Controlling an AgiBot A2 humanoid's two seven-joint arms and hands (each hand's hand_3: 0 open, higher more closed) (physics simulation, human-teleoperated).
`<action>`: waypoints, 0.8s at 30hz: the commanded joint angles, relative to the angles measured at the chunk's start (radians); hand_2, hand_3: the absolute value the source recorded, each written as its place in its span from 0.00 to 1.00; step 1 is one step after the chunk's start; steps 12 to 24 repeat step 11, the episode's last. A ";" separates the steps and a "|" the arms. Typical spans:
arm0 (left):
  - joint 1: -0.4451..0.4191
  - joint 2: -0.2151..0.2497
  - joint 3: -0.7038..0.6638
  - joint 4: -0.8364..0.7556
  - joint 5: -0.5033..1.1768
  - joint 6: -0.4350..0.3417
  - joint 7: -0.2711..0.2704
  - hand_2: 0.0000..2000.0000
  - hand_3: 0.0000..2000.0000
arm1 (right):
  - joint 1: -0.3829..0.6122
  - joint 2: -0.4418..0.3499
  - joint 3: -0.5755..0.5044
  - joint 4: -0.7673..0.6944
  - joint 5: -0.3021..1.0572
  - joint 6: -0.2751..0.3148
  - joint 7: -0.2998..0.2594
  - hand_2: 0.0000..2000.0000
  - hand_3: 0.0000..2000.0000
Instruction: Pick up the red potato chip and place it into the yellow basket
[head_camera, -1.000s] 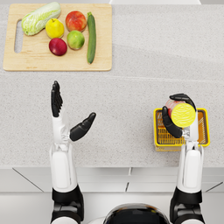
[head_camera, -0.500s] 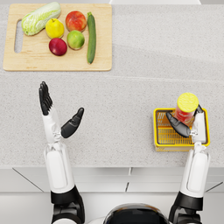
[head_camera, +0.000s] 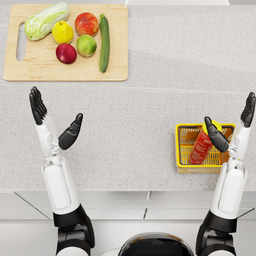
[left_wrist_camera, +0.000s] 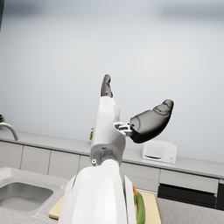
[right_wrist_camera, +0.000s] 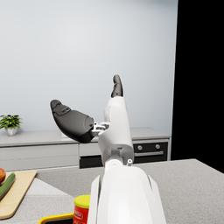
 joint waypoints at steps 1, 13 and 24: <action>-0.006 0.001 -0.007 0.007 0.000 0.000 0.000 0.00 0.00 | -0.004 0.000 -0.001 -0.003 0.000 0.000 0.001 0.00 0.00; -0.022 0.003 -0.024 0.025 0.000 0.000 0.000 0.00 0.00 | -0.014 -0.001 -0.003 -0.009 0.000 -0.002 0.002 0.00 0.00; -0.022 0.003 -0.024 0.025 0.000 0.000 0.000 0.00 0.00 | -0.014 -0.001 -0.003 -0.009 0.000 -0.002 0.002 0.00 0.00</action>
